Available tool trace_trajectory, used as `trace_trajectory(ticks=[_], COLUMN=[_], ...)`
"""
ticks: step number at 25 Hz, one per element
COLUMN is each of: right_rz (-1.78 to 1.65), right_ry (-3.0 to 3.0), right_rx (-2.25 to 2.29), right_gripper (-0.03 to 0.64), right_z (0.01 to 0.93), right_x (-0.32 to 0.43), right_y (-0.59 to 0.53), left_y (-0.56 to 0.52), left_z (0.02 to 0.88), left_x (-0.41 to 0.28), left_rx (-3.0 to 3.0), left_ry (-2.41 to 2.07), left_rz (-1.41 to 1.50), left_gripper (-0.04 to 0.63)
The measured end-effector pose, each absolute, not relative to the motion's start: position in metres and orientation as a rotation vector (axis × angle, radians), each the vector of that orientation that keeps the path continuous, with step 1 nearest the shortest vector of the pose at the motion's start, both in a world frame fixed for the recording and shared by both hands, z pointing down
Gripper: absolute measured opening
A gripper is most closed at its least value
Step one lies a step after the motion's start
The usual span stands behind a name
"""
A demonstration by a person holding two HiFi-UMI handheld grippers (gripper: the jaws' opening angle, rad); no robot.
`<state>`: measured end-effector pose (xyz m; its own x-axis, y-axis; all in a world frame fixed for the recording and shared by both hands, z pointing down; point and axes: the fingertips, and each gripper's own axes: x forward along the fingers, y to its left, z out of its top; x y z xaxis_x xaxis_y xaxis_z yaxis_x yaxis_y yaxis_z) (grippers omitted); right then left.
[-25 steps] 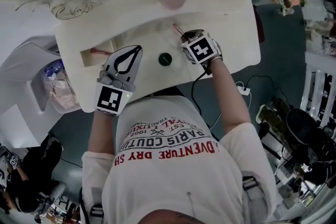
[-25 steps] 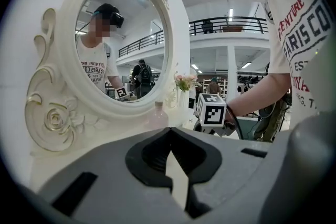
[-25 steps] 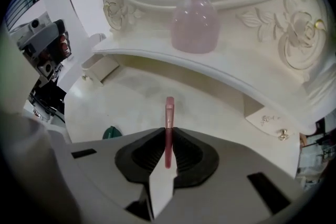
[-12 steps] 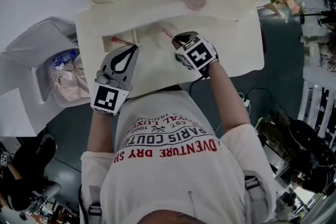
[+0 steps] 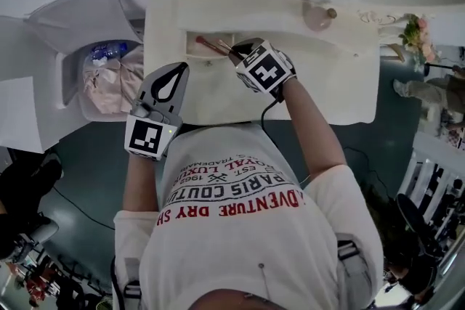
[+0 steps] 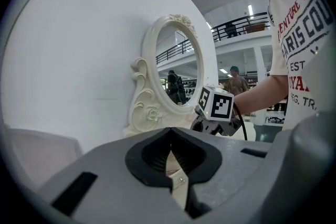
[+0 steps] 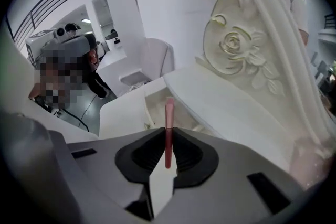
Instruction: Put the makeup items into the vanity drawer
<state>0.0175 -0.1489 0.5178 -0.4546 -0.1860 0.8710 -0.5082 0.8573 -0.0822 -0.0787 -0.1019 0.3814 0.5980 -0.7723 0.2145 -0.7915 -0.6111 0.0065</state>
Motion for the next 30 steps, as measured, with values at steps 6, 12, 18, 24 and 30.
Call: trace_trajectory(ticks=[6,12,18,24,30], right_rz=[0.369,0.358,0.437,0.454,0.46], right_ry=[-2.011,-1.94,-1.936,-1.96,-1.985], right_rx=[0.418,0.36,0.388,0.415,0.521], right_gripper=[0.043,0.043,0.068,0.129,0.127], right_z=[0.536,0.56,0.569,0.562,0.537], right_x=[-0.029,-0.045,-0.048,-0.048,-0.026], right_y=[-0.156,-0.167,-0.171,-0.17,-0.169], left_y=[-0.096,-0.1,-0.106,-0.113,-0.12], left_z=[0.392,0.408,0.416,0.413,0.405], left_x=[-0.124,-0.155,-0.166,-0.161,-0.144], left_rx=[2.638,2.523,2.491,2.533,2.603], left_ry=[-1.418,-1.493,-1.5,-1.463,-1.385], left_rz=[0.292,0.324,0.324,0.315,0.309], left_gripper=[0.006,0.006,0.006,0.006,0.006])
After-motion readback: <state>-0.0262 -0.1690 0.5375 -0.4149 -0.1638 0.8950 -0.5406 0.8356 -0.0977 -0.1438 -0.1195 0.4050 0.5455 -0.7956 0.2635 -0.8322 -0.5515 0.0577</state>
